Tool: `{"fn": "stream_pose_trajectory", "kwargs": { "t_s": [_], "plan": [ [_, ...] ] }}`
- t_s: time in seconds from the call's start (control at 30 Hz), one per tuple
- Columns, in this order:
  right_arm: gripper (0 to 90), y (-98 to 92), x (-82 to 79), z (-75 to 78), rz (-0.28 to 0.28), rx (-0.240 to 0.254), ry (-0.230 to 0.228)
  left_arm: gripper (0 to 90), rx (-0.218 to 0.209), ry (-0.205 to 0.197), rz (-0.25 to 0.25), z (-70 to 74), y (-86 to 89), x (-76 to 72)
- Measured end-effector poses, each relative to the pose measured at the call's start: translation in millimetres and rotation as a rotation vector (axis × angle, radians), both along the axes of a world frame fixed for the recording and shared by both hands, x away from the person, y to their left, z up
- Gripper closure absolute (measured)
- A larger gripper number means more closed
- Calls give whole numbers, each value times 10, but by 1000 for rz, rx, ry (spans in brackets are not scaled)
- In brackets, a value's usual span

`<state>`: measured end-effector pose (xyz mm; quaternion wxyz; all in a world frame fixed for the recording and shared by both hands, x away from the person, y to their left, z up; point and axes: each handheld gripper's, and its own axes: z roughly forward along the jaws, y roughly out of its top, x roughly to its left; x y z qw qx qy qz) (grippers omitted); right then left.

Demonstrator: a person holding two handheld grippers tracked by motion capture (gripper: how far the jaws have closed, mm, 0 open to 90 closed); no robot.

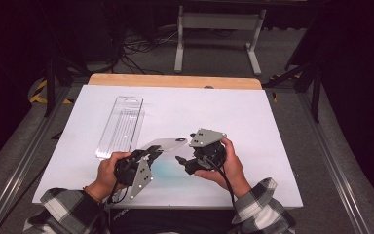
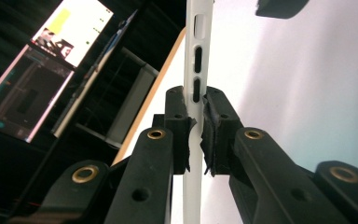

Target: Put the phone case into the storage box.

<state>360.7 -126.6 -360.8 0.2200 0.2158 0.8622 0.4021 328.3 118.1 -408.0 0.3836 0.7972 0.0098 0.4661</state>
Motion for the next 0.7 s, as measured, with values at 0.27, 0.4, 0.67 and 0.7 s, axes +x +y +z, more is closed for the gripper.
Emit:
{"fn": "stream_pose_trajectory", "kwargs": {
  "t_s": [0.27, 0.4, 0.67, 0.7],
  "plan": [
    [183, -51, -15, -40, -8, -4, -31, 818, -35, 49, -7, 33, 39, 32],
    [182, -90, -23, -72, -14, -8, -45, 818, -70, 84, -12, 58, 76, 58],
    [182, -176, -46, -124, -24, 8, -74, 818, -136, 144, -17, 101, 150, 113],
    [182, -176, -46, -124, -24, 8, -74, 818, -136, 144, -17, 101, 150, 113]
  ]
}}
